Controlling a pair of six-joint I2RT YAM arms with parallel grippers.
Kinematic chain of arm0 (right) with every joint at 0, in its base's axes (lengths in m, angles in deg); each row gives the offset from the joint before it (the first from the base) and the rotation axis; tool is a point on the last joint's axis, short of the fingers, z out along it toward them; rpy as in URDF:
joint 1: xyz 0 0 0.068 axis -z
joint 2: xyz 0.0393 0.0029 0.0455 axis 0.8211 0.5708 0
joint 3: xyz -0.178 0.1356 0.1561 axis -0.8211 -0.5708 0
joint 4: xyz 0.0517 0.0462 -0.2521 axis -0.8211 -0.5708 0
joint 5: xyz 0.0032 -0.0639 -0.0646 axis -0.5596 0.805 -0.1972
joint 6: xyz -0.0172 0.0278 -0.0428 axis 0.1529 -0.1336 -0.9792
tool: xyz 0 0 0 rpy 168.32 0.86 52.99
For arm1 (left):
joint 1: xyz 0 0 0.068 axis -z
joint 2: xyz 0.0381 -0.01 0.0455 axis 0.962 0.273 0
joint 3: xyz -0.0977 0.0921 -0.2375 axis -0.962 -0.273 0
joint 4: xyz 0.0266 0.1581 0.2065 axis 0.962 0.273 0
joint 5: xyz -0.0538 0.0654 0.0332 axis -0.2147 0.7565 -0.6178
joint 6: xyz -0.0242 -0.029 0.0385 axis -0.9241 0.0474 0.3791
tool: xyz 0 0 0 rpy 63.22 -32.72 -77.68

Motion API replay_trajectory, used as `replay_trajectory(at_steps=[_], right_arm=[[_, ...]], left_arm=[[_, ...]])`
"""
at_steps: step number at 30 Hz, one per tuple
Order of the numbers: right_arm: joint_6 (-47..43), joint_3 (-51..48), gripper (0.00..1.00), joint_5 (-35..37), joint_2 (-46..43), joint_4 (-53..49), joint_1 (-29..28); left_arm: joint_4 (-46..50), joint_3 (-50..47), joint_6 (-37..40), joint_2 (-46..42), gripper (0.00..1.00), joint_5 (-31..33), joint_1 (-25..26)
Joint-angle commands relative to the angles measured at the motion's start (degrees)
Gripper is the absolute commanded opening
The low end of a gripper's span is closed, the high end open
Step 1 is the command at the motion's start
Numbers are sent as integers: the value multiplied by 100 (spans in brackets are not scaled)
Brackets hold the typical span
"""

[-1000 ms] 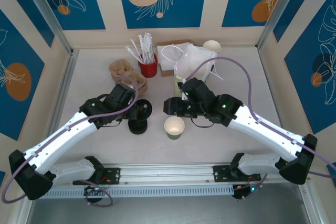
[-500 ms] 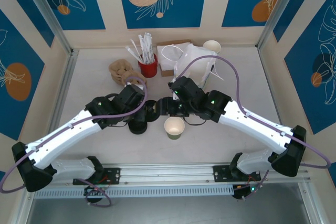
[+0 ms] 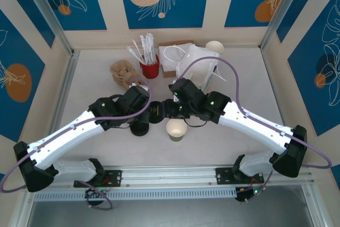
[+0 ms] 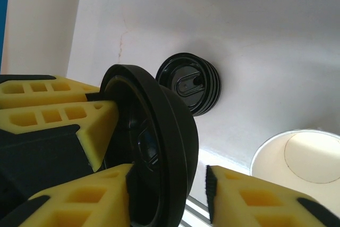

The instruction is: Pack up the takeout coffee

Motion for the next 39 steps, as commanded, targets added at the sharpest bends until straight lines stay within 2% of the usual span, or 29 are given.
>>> replay_trajectory(at_steps=[1, 7, 14, 18, 21, 23, 29, 34, 36, 39], right_arm=[[-3, 138, 36, 26, 112, -106, -6], [31, 124, 29, 74, 114, -103, 24], [102, 122, 12, 42, 61, -150, 74], [138, 48, 1, -97, -58, -204, 206], [160, -34, 0, -379, -207, -289, 419], [179, -85, 0, -757, -287, -385, 653], [-6, 118, 0, -1664, -463, -1192, 1129], [-406, 412, 0, -2837, -345, -2167, 1500], [-508, 492, 0, -2982, -358, -2535, 1506], [-608, 470, 0, -3203, -458, -2810, 1566]], left_arm=[[-36, 197, -20, 42, 15, 129, 90], [-109, 196, 24, 18, 15, 51, 99], [-187, 223, 104, -48, 16, -17, 132], [-390, 197, 301, -275, 33, -177, 143], [-730, 144, 685, -670, 44, -353, 169], [-905, 183, 1198, -894, 50, -563, 208], [-605, 699, 2997, -818, 51, -201, 860], [-1329, 206, 4611, -1036, 51, -516, 1231], [-1664, 1, 5142, -1167, 49, -556, 1316], [-2036, -303, 5864, -1406, 49, -1008, 1323]])
